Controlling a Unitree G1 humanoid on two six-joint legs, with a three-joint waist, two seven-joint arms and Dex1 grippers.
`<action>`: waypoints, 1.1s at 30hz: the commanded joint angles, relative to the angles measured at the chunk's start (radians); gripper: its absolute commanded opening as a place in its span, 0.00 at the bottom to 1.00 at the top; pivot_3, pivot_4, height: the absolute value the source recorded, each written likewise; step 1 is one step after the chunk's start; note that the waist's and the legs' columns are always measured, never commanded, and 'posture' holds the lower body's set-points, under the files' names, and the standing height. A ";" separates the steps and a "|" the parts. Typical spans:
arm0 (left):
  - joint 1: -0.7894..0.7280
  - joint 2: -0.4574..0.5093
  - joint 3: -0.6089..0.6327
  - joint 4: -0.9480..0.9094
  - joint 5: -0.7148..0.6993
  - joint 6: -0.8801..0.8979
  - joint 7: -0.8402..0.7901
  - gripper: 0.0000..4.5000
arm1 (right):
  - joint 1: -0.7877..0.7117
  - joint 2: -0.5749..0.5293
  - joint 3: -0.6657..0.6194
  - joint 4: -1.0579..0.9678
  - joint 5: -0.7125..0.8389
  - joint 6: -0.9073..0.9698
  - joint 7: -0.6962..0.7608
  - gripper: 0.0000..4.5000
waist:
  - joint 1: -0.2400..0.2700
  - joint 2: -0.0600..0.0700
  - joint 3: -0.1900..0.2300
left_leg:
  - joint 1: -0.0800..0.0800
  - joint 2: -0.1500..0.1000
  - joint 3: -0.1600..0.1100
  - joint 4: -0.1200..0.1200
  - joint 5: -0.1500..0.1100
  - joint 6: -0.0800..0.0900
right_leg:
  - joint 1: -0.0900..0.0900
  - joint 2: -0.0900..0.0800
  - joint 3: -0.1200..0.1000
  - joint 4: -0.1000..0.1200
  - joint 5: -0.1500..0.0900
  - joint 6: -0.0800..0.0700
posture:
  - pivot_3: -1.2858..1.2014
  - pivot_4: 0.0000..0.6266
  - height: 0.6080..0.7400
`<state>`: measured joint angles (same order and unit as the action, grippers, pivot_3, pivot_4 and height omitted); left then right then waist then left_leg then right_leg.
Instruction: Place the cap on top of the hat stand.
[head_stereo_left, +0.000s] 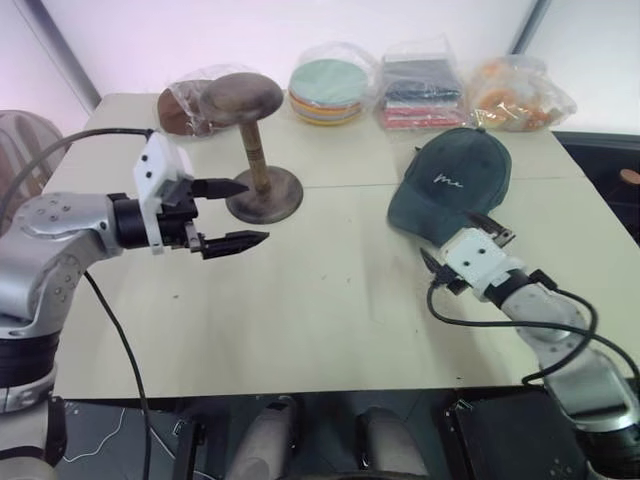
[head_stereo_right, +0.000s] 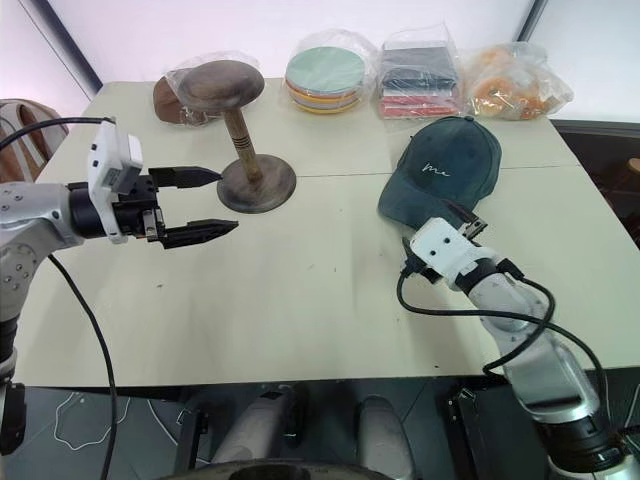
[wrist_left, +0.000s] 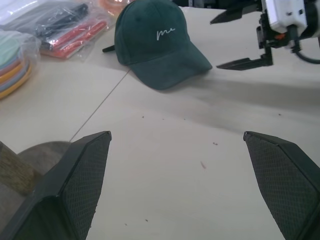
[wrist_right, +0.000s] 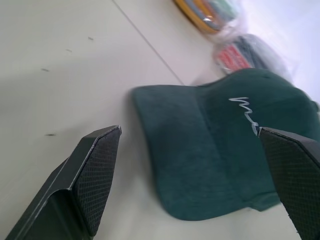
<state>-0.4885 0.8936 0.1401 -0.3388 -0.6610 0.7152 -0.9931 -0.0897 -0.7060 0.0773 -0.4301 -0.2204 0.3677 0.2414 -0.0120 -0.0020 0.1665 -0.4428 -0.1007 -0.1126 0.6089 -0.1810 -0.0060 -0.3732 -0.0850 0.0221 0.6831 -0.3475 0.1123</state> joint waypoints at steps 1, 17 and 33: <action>0.006 0.020 0.042 -0.042 -0.012 0.002 0.014 0.99 | -0.022 0.036 0.038 0.045 -0.100 -0.049 -0.053 1.00 | 0.000 0.000 0.000 | 0.000 0.000 0.000 0.000 0.001 -0.001 | 0.000 0.000 0.000 0.000 0.000 0.000 | 0.52 0.24 1.00; 0.058 0.050 0.082 -0.104 -0.023 0.026 0.053 0.99 | -0.058 0.108 0.072 0.180 -0.291 -0.041 -0.077 1.00 | 0.000 0.000 0.000 | 0.000 0.001 0.000 0.000 0.001 -0.001 | 0.000 0.002 0.001 0.000 0.000 0.000 | 0.52 0.24 1.00; 0.068 0.067 0.093 -0.123 -0.013 0.021 0.079 0.99 | -0.129 0.190 0.072 0.288 -0.424 0.100 -0.114 1.00 | -0.002 0.000 0.000 | 0.000 0.001 0.000 0.000 0.002 -0.003 | 0.000 0.002 0.001 0.001 0.000 0.000 | 0.52 0.24 1.00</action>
<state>-0.4148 0.9394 0.1923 -0.4364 -0.6676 0.7393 -0.9188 -0.1997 -0.5247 0.1570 -0.1497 -0.6245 0.4548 0.1432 -0.0138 -0.0019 0.1665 -0.4422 -0.0999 -0.1127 0.6089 -0.1790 -0.0093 -0.3732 -0.0827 0.0231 0.6843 -0.3475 0.1123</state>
